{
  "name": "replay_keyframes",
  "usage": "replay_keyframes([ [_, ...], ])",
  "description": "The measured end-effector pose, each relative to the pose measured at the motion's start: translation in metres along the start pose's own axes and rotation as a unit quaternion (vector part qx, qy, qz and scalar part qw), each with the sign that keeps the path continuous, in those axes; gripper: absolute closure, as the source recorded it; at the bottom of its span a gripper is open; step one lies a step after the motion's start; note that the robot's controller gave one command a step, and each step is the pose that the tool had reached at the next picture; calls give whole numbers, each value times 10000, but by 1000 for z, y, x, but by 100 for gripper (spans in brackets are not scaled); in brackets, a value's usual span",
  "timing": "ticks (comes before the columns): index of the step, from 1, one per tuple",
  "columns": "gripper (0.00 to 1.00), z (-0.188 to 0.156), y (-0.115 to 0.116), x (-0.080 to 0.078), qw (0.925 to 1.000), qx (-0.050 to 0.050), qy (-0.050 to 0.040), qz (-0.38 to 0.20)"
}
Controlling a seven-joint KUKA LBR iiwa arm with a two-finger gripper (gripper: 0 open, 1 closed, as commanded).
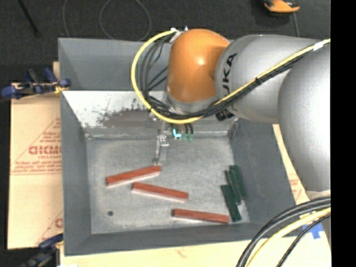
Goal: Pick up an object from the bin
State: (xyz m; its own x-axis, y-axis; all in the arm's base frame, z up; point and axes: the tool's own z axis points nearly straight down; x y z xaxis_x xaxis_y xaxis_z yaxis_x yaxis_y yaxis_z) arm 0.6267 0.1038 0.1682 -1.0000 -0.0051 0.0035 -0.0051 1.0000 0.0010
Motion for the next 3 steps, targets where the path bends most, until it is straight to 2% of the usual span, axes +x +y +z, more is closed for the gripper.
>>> replay_keyframes([
  [1, 0, 99, 23, 45, 10000, -1, 3, -53],
  [2, 100, 92, 23, 40, 10000, -14, -60, -25],
  [3, 0, 94, 22, 41, 10000, -4, -37, -21],
])
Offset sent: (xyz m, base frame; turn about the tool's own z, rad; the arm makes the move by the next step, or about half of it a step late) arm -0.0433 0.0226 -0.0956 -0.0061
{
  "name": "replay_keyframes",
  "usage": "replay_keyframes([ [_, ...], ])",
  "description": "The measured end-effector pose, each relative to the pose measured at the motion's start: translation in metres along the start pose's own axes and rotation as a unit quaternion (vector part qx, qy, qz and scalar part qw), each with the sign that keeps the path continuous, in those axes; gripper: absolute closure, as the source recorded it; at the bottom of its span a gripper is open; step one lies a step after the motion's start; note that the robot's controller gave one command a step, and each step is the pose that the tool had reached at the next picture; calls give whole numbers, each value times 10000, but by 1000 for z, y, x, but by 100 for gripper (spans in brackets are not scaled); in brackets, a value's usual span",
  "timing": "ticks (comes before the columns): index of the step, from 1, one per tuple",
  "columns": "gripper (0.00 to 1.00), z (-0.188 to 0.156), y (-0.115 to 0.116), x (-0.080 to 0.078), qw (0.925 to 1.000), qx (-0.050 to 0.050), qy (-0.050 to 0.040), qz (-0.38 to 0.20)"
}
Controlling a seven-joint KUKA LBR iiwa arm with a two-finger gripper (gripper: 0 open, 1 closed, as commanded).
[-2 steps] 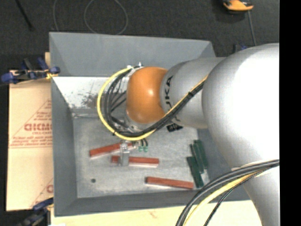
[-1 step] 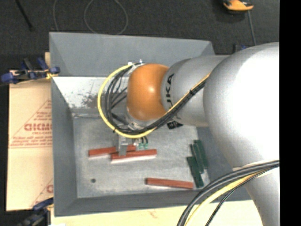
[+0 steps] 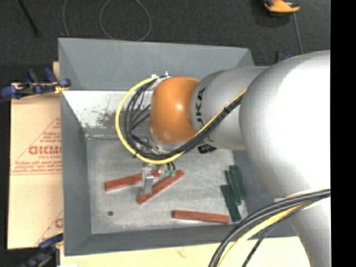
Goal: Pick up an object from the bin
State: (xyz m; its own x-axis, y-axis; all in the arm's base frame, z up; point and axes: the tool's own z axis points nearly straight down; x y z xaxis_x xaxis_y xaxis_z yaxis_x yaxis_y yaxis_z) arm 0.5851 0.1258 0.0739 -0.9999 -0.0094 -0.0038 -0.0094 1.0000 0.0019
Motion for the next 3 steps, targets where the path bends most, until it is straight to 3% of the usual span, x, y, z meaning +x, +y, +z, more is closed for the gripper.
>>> replay_keyframes([
  [1, 100, 1, 0, 0, 10000, 1, 6, 5],
  [2, 100, -132, -55, -13, 9998, 16, -42, -168],
  [3, 100, -67, -18, 21, 9999, 3, 41, 124],
])
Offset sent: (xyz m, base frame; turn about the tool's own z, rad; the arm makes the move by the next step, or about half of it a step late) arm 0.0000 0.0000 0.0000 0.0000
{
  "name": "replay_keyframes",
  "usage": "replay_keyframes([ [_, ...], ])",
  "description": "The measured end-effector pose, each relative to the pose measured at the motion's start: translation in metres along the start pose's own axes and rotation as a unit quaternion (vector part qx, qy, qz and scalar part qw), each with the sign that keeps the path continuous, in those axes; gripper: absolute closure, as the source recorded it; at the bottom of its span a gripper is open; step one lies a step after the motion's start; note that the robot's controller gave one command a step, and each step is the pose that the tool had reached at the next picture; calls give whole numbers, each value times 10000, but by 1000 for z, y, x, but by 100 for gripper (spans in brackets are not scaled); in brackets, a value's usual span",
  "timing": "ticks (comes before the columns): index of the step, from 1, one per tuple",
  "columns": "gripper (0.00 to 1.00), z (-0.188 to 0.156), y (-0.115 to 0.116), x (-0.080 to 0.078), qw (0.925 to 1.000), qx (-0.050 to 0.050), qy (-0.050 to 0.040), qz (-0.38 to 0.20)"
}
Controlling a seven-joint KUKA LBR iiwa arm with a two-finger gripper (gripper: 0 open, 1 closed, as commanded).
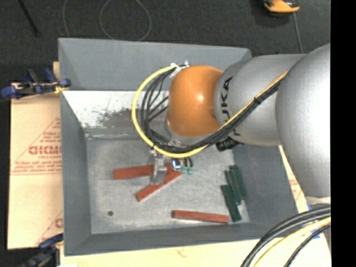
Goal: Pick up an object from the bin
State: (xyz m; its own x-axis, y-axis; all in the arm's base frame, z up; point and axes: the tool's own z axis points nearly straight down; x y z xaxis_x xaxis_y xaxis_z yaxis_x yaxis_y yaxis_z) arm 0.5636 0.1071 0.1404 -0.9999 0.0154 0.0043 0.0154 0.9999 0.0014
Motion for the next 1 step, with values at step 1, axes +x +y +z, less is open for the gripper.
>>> replay_keyframes([
  [1, 100, -125, 25, -18, 9999, -11, -84, -65],
])
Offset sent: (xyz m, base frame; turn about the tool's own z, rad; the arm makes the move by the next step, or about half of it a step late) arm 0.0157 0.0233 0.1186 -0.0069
